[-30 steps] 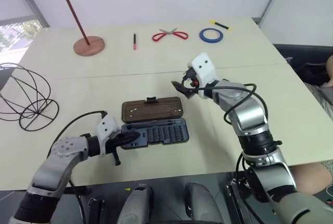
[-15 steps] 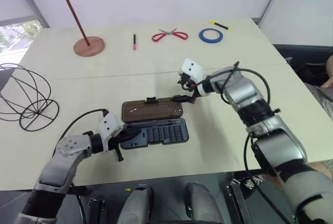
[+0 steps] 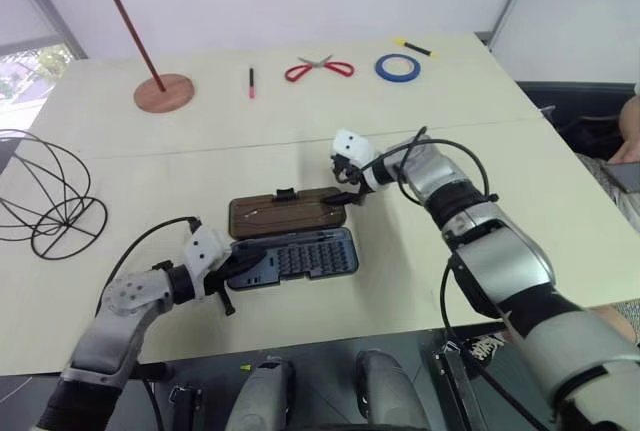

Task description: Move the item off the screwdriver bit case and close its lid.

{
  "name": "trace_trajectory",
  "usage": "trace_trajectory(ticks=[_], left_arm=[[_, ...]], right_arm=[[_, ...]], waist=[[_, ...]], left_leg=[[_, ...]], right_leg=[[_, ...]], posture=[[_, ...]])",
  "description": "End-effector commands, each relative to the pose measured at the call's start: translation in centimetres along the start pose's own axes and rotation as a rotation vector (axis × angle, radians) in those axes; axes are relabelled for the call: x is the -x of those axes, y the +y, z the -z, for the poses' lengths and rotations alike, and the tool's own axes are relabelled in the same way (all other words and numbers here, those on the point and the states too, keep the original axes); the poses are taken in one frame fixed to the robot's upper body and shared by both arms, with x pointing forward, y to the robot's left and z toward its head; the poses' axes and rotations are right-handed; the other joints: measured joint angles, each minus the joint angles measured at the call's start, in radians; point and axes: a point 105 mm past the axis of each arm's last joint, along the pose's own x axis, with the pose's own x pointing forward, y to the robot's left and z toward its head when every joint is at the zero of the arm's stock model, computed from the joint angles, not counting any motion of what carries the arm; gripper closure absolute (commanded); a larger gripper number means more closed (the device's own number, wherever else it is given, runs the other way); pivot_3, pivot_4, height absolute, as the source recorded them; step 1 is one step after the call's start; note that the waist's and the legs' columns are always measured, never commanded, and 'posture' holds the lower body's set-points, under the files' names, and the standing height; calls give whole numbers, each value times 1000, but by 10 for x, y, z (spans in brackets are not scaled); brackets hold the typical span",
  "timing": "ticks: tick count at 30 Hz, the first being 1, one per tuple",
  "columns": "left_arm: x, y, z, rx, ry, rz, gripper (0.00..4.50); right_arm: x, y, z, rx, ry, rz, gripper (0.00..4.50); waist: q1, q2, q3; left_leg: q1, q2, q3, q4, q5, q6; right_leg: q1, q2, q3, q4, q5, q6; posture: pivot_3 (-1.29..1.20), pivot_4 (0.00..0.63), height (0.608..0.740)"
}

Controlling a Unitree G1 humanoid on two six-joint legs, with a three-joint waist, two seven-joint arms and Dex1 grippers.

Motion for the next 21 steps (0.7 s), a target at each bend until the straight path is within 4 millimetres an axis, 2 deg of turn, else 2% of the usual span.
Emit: trace_trajectory(ticks=[1,8,15,20,21], left_arm=[[7,-8,32,69,124,-6,4500],[12,-6,32,63,132,-27,4500],[14,-5,26,60,125,-48,4500],[14,-6,23,61,123,-48,4500],[13,-6,21,61,120,-49,4500]], right_arm=[[3,-5,-11,30,-24,20,880],[-4,2,-7,63,-8,-14,4453],[-7,4,-8,137,6,-5,4453],[0,-5,-15,319,-12,85,4453],[5,-10,-23,376,-48,136,4453]], waist=[[-2,0,0],[-4,0,-1],[-4,0,-1],[-4,0,-1],[-3,0,-1]], left_leg=[[0,0,0,0,0,0],[1,0,0,0,0,0],[7,1,0,-1,0,0],[8,1,0,-1,0,0],[8,1,0,-1,0,0]], right_leg=[[0,0,0,0,0,0],[0,0,0,1,0,0],[4,1,0,5,-1,-2],[3,1,0,8,-1,-2],[4,1,0,8,-1,-2]], posture=[[0,150,740],[0,150,740],[0,150,740],[0,150,740],[0,150,740]])
